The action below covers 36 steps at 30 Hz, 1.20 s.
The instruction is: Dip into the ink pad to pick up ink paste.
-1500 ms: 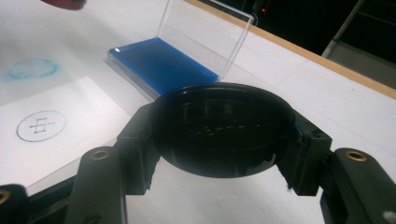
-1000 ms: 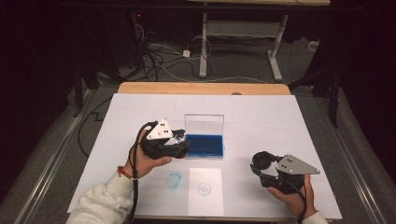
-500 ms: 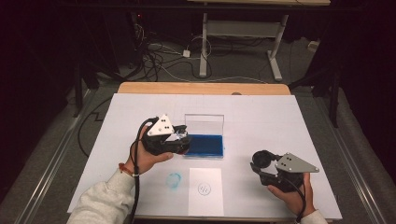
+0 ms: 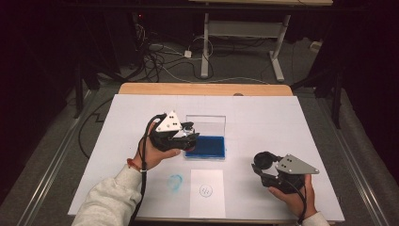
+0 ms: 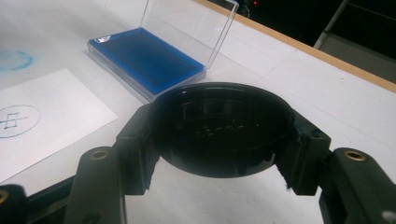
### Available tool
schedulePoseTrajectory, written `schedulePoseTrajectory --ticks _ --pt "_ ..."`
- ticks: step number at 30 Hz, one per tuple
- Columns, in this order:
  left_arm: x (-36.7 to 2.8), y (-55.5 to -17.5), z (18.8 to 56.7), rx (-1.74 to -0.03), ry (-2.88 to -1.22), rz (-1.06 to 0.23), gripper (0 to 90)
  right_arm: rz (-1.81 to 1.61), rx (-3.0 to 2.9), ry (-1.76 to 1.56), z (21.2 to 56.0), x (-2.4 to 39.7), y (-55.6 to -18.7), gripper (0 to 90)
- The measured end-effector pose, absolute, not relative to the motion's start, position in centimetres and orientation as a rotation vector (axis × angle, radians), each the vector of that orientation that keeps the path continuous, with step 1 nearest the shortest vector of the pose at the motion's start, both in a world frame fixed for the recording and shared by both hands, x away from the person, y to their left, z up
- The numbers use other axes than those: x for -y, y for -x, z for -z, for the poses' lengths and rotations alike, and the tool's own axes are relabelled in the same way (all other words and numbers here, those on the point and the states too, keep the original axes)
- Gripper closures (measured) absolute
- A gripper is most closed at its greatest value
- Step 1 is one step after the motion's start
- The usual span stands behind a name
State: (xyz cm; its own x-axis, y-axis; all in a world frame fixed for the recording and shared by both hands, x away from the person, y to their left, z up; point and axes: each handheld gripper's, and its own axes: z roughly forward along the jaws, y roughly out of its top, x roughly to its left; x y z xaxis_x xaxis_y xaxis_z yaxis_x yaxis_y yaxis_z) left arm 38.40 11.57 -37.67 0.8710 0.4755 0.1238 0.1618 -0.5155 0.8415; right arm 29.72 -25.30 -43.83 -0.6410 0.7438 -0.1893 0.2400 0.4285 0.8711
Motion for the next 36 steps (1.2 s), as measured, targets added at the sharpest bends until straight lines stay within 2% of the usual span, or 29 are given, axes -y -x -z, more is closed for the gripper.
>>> schedulePoseTrajectory --ticks 7,13,15,23,36 --pt "-10.0 -39.8 39.0 -0.471 -2.157 -0.463 55.2 -1.160 -2.116 -0.832 43.9 25.4 -29.5 38.9" --pt "-9.2 -40.9 40.3 -0.474 -2.142 -0.440 55.2 -1.149 -2.132 -0.816 44.1 25.3 -29.6 38.9" --pt "-9.0 -41.2 40.7 -0.473 -2.149 -0.487 55.1 -1.150 -2.139 -0.815 44.2 25.3 -29.7 38.9" --pt "-8.5 -42.8 43.2 -0.521 -2.144 -0.429 55.2 -1.151 -2.144 -0.804 44.2 25.3 -29.6 38.8" --pt "-8.0 -43.4 44.6 -0.513 -2.134 -0.410 55.2 -1.146 -2.146 -0.799 44.3 25.2 -29.6 38.8"
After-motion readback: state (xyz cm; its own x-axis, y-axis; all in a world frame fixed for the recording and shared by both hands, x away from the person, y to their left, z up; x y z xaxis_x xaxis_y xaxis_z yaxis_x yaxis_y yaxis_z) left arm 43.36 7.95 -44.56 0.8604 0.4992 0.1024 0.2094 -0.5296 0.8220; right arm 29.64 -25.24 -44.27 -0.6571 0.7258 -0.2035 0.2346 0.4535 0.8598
